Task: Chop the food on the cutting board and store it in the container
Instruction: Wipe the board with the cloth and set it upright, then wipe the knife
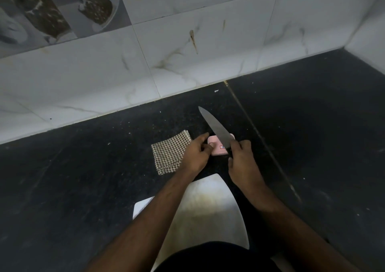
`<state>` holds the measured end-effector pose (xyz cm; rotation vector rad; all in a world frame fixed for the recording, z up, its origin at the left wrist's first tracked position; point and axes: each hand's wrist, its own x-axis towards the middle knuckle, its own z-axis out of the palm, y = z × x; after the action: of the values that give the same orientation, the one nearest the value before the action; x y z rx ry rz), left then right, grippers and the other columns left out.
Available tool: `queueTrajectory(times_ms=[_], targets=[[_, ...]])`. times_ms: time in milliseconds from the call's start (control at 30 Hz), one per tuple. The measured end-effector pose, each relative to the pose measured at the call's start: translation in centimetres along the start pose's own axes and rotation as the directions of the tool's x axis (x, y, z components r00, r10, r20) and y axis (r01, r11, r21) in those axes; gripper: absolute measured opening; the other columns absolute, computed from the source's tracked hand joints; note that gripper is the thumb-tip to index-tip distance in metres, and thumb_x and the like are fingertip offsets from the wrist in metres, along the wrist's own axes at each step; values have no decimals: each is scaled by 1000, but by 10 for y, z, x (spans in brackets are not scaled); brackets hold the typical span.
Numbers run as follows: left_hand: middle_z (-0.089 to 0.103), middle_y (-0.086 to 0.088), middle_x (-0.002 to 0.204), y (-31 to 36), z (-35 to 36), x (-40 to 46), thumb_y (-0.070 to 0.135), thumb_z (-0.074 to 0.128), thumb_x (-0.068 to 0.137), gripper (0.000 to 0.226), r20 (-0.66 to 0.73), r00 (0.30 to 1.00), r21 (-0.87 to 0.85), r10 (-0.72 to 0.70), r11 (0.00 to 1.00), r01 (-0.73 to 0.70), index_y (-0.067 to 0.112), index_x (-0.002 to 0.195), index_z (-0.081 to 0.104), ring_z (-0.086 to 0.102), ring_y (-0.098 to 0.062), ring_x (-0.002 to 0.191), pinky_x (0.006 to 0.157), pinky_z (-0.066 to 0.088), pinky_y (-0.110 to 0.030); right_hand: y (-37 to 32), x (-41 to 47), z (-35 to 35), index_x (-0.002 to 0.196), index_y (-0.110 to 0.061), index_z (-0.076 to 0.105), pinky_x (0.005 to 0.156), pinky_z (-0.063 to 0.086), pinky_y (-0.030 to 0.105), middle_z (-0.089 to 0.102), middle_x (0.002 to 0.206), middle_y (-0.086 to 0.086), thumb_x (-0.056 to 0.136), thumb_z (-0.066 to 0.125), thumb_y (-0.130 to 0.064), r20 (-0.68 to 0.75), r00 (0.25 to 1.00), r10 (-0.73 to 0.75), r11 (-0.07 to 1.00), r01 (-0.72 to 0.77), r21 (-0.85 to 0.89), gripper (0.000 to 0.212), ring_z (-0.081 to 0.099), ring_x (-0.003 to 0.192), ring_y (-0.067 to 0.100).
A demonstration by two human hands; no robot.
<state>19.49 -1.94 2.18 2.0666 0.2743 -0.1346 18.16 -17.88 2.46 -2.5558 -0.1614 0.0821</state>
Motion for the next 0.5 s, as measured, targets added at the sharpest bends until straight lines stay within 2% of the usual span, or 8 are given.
queueTrajectory(times_ms=[100,233,367,500], targets=[[60,1,145,-2,2,-4,23,73,94,61,25,999,78,34,996,-36,16,150,50,58,-15,129,110,49,-39,0,-3,3,154,-14,32,100,50,31,36,132,7,93,65,-6,4,1000,-20,1000,20,10,69,56,110,19],[57,-4,147,-7,5,-7,12,82,83,74,4,996,169,92,981,-91,12,149,49,54,-18,133,111,45,-34,-3,-6,0,145,-12,44,100,50,32,39,132,9,94,65,-11,18,1000,-13,1000,13,-8,55,58,112,22],[57,-6,146,-6,7,-8,12,78,88,65,-28,989,251,144,959,-133,12,148,52,54,-20,133,108,42,-28,-3,-14,0,140,-13,47,99,52,31,39,132,7,95,65,-12,24,1000,-8,1000,8,-18,49,58,112,20],[56,-6,148,-4,9,-8,12,75,91,61,-34,986,305,163,941,-145,12,148,52,53,-20,135,110,41,-28,1,-21,2,142,-15,45,96,53,29,39,131,7,94,67,-14,40,999,6,1000,-7,9,53,57,112,20]])
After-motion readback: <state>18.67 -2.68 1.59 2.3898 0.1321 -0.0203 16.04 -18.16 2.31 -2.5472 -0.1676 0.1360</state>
